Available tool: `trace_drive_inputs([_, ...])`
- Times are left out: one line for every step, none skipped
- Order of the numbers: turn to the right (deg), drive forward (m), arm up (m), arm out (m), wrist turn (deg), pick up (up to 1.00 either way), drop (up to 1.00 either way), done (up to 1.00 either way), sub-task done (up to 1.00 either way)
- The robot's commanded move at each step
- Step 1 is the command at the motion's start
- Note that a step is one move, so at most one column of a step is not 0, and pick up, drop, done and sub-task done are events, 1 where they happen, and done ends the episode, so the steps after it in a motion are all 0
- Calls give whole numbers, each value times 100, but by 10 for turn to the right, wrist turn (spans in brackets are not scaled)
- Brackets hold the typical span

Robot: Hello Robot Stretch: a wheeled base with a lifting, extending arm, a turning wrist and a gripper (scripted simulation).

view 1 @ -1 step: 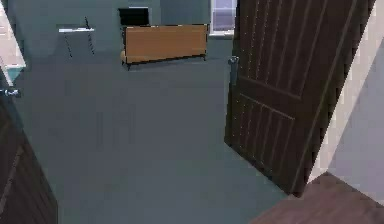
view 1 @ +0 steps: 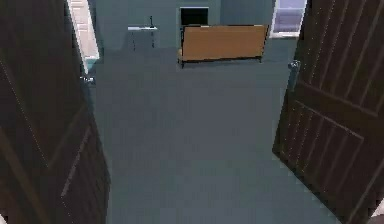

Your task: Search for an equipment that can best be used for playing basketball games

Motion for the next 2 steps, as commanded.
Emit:
trace_drive_inputs([0,100,0,0,0,0,0,0,0])
trace_drive_inputs([0,20,0,0,0,0,0,0,0])
